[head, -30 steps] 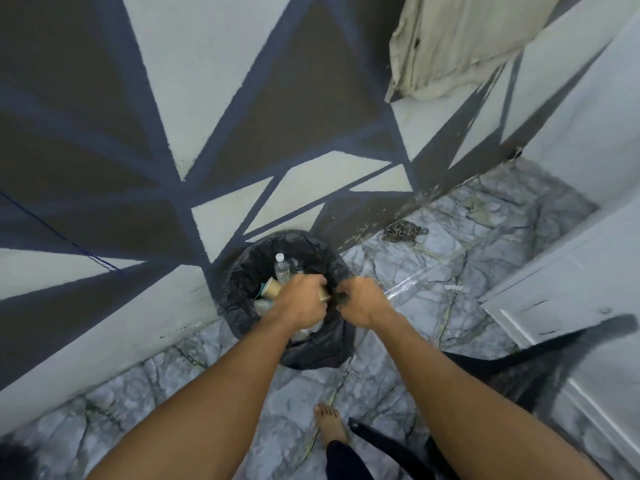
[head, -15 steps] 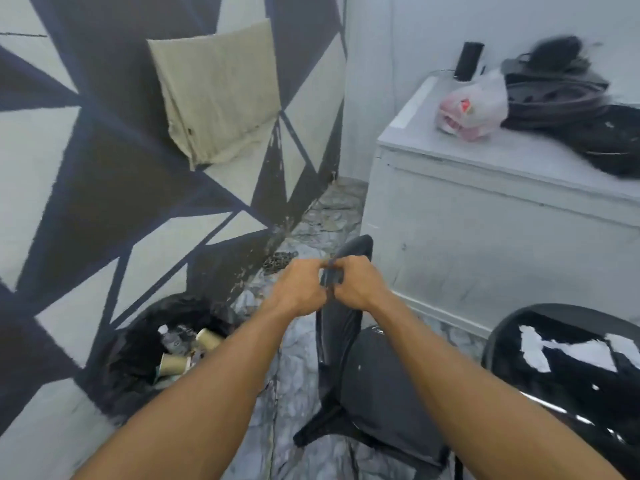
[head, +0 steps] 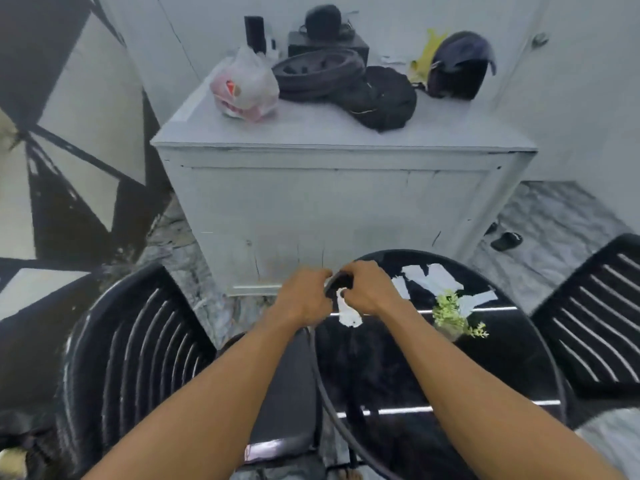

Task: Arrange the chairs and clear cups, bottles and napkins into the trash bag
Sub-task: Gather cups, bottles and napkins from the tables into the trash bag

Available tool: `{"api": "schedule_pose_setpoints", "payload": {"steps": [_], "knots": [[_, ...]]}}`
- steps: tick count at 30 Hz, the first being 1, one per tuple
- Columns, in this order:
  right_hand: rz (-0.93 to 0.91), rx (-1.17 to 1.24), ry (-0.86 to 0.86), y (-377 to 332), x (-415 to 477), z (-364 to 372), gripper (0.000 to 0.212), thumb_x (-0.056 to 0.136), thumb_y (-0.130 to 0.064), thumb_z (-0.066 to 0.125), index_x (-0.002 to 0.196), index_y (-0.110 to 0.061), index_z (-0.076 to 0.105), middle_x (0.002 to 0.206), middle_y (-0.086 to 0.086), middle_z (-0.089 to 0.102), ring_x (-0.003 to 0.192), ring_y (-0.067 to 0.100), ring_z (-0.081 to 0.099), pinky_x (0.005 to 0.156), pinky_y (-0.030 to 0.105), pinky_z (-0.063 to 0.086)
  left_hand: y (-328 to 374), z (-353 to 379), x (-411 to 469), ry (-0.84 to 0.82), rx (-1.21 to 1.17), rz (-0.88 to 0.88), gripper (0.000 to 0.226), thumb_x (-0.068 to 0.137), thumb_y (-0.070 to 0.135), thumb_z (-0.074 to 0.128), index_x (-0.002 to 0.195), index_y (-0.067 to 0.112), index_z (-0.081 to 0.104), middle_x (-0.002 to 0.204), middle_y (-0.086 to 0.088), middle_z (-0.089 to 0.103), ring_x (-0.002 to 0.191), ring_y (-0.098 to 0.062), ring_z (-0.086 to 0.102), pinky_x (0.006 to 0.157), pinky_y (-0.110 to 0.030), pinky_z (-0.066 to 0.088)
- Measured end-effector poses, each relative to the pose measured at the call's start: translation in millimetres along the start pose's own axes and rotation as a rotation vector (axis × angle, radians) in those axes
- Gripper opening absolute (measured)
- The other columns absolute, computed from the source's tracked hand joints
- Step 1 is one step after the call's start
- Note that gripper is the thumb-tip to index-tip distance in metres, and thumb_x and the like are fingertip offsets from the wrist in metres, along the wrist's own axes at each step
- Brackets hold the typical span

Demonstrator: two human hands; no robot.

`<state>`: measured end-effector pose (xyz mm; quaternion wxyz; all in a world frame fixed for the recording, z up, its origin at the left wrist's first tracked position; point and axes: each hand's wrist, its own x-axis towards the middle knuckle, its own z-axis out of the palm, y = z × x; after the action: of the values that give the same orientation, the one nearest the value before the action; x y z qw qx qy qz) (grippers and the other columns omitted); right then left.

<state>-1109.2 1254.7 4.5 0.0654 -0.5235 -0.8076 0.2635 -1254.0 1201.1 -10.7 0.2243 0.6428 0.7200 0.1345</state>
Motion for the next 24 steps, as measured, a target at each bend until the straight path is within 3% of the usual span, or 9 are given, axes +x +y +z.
{"api": "schedule_pose_setpoints", "payload": {"steps": [4,8,11,13,15,17,19,21,24], "knots": [[0.132,0.009,-0.019,103,27,-26,0.05,0.079,-0.014,0.065,0.129,-0.019,0.062,0.132,0.001,0.061,0.123,0.022,0.055,0.101,0.033,0.046,37,54,57,-0.094,-0.002,-0.016,0.053,0.079,0.015,0.063,0.132,0.016,0.059,0.13,-0.006,0.064,0.122,-0.029,0.057,0.098,-0.038,0.049],[0.27,0.01,-0.054,190,44,-37,0.044,0.079,-0.016,0.065,0.123,-0.02,0.064,0.125,0.004,0.064,0.114,0.023,0.059,0.091,0.03,0.048,34,109,92,-0.194,0.077,-0.08,0.054,0.074,0.017,0.062,0.127,0.017,0.059,0.123,-0.007,0.059,0.117,-0.031,0.055,0.09,-0.043,0.053],[0.344,0.01,-0.075,244,56,-45,0.053,0.079,-0.017,0.069,0.131,-0.02,0.059,0.134,0.004,0.06,0.12,0.024,0.058,0.098,0.035,0.048,29,146,108,-0.296,0.188,-0.161,0.08,0.078,0.021,0.067,0.151,0.024,0.032,0.156,-0.013,0.022,0.136,-0.035,0.034,0.095,-0.048,0.051],[0.397,0.042,-0.083,273,61,-49,0.061,0.078,-0.021,0.074,0.136,-0.02,0.054,0.14,0.006,0.055,0.123,0.026,0.056,0.102,0.038,0.045,24,163,112,-0.345,0.211,-0.206,0.083,0.08,0.018,0.07,0.152,0.024,0.028,0.161,-0.014,0.005,0.138,-0.036,0.028,0.096,-0.046,0.049],[0.44,0.115,-0.078,296,66,-51,0.069,0.077,-0.033,0.08,0.138,-0.021,0.052,0.14,0.007,0.055,0.123,0.027,0.056,0.104,0.041,0.045,19,173,115,-0.351,0.204,-0.223,0.063,0.081,0.01,0.068,0.139,0.017,0.045,0.147,-0.012,0.029,0.126,-0.033,0.039,0.091,-0.04,0.051],[0.456,0.25,-0.092,310,72,-52,0.068,0.074,-0.045,0.081,0.133,-0.023,0.058,0.13,0.005,0.061,0.119,0.023,0.057,0.099,0.038,0.046,16,176,120,-0.304,0.189,-0.218,0.03,0.08,0.0,0.06,0.108,0.01,0.061,0.108,-0.006,0.053,0.101,-0.027,0.052,0.08,-0.035,0.053],[0.452,0.404,-0.122,312,78,-51,0.061,0.074,-0.053,0.079,0.125,-0.024,0.064,0.121,-0.001,0.064,0.112,0.017,0.059,0.093,0.032,0.046,19,175,126,-0.236,0.13,-0.225,0.017,0.078,-0.008,0.052,0.079,0.007,0.061,0.079,-0.002,0.053,0.079,-0.023,0.056,0.067,-0.036,0.053],[0.432,0.519,-0.122,309,85,-48,0.051,0.078,-0.056,0.073,0.119,-0.026,0.068,0.121,-0.005,0.065,0.112,0.012,0.058,0.092,0.029,0.043,31,170,137,-0.176,0.062,-0.2,0.02,0.079,-0.008,0.052,0.073,0.008,0.06,0.072,0.0,0.053,0.072,-0.021,0.056,0.061,-0.032,0.048],[0.383,0.51,-0.067,308,96,-45,0.037,0.088,-0.045,0.067,0.119,-0.024,0.069,0.126,-0.004,0.064,0.114,0.011,0.056,0.095,0.027,0.039,54,165,159,-0.131,0.001,-0.1,0.013,0.081,0.001,0.06,0.088,0.01,0.068,0.081,0.001,0.057,0.081,-0.021,0.059,0.068,-0.03,0.049]]}}
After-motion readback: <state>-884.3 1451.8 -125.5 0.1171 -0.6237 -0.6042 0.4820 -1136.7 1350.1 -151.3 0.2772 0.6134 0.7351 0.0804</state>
